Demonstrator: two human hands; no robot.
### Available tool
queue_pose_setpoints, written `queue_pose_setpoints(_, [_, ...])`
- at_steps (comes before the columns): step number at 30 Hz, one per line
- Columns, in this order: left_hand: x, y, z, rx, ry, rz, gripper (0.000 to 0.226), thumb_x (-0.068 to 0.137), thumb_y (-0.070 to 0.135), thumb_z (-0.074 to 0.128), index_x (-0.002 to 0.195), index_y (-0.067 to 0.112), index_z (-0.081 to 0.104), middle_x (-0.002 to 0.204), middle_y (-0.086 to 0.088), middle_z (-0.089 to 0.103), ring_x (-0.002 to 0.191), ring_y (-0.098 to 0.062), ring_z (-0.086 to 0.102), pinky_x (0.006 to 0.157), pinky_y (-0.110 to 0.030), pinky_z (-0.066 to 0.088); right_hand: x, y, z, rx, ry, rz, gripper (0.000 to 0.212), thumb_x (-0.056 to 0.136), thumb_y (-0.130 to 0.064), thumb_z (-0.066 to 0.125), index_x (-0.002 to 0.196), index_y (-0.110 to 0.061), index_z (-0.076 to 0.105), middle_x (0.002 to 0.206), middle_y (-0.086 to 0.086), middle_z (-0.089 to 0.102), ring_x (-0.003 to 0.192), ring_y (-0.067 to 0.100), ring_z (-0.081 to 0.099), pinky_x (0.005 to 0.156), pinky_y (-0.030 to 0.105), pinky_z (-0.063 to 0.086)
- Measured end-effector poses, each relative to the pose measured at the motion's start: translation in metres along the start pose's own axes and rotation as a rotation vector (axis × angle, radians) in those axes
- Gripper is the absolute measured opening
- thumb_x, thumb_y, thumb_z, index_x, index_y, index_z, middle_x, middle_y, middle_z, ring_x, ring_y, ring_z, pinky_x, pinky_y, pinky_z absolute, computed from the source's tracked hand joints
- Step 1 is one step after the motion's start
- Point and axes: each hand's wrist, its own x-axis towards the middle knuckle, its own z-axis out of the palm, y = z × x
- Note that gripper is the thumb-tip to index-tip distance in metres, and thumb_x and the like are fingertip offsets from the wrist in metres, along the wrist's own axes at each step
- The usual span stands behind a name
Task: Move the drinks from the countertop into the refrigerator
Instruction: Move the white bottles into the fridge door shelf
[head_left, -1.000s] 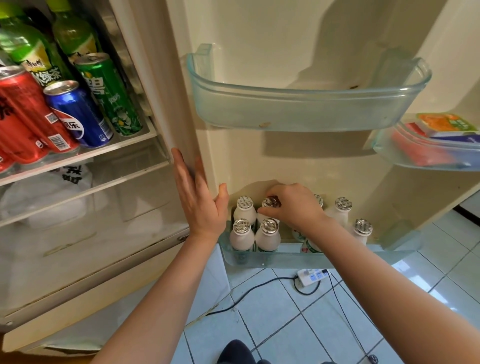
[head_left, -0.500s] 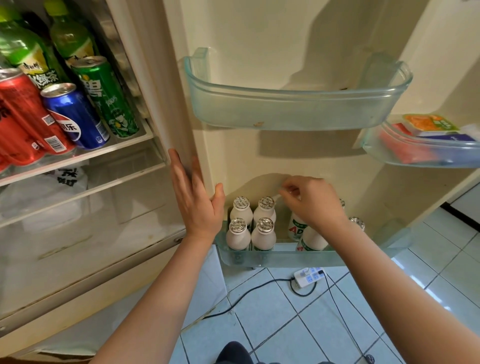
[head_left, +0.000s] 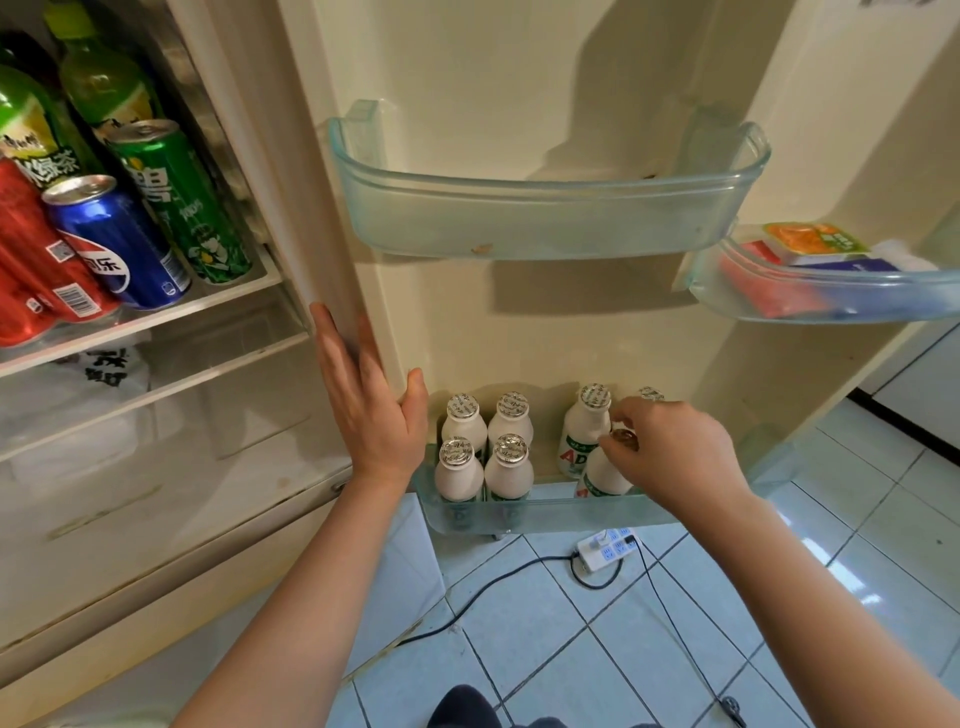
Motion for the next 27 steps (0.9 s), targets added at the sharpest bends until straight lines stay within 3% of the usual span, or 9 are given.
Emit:
queue_pose_setpoints(2, [0.0, 0.0, 0.0, 0.0, 0.005, 0.012, 0.055, 0.089, 0.022, 0.044, 0.138, 0.005, 0.026, 0.146, -0.041, 0.014, 0.14, -0.046, 0.017, 0.111, -0.055, 0.026, -0.003, 0.001, 0.003, -0.019, -0.047, 0.03, 0.022, 0.087, -0.041, 0.052, 0.098, -0.023, 0.058, 0.064, -0.007, 0.048, 0.061, 0.019, 0.05, 0.042, 0.022, 0.025])
queue_pose_setpoints(6, [0.0, -0.002, 0.001, -0.004, 0.022, 0.048, 0.053, 0.09, 0.023, 0.044, 0.137, 0.017, 0.022, 0.147, -0.035, 0.012, 0.141, -0.043, 0.016, 0.11, -0.054, 0.027, -0.006, 0.004, 0.007, 0.013, -0.09, 0.03, 0.027, 0.085, -0.045, 0.056, 0.099, -0.022, 0.06, 0.079, -0.002, 0.06, 0.069, 0.02, 0.054, 0.046, 0.024, 0.03])
queue_pose_setpoints(11, [-0.001, -0.003, 0.003, -0.008, 0.024, 0.046, 0.058, 0.089, 0.02, 0.044, 0.141, 0.011, 0.021, 0.149, -0.027, 0.008, 0.14, -0.047, 0.017, 0.109, -0.058, 0.028, -0.007, 0.003, 0.01, 0.06, -0.06, -0.019, 0.031, 0.086, -0.049, 0.056, 0.1, -0.023, 0.062, 0.082, -0.001, 0.064, 0.072, 0.021, 0.058, 0.05, 0.026, 0.035])
queue_pose_setpoints(20, [-0.001, 0.0, 0.001, -0.016, 0.006, 0.027, 0.059, 0.089, 0.018, 0.044, 0.142, 0.005, 0.019, 0.146, -0.041, 0.011, 0.14, -0.047, 0.016, 0.111, -0.057, 0.026, -0.002, -0.016, 0.013, 0.135, -0.107, -0.124, 0.03, 0.086, -0.049, 0.058, 0.099, -0.022, 0.064, 0.077, -0.003, 0.06, 0.067, 0.016, 0.047, 0.054, 0.028, 0.037])
queue_pose_setpoints(23, [-0.001, 0.0, 0.0, -0.018, 0.004, 0.023, 0.059, 0.089, 0.018, 0.045, 0.142, 0.006, 0.02, 0.146, -0.041, 0.011, 0.141, -0.046, 0.015, 0.113, -0.054, 0.023, 0.0, -0.023, 0.012, 0.206, -0.133, -0.148, 0.032, 0.086, -0.046, 0.06, 0.106, -0.022, 0.065, 0.091, -0.001, 0.067, 0.083, 0.019, 0.059, 0.068, 0.033, 0.05])
queue_pose_setpoints(27, [0.0, 0.001, 0.0, -0.016, 0.004, 0.026, 0.057, 0.089, 0.017, 0.045, 0.14, 0.007, 0.021, 0.146, -0.041, 0.011, 0.14, -0.047, 0.015, 0.113, -0.054, 0.024, 0.004, -0.027, 0.009, 0.251, -0.197, -0.167, 0.033, 0.086, -0.042, 0.062, 0.113, -0.025, 0.063, 0.102, -0.002, 0.066, 0.093, 0.017, 0.059, 0.073, 0.032, 0.051])
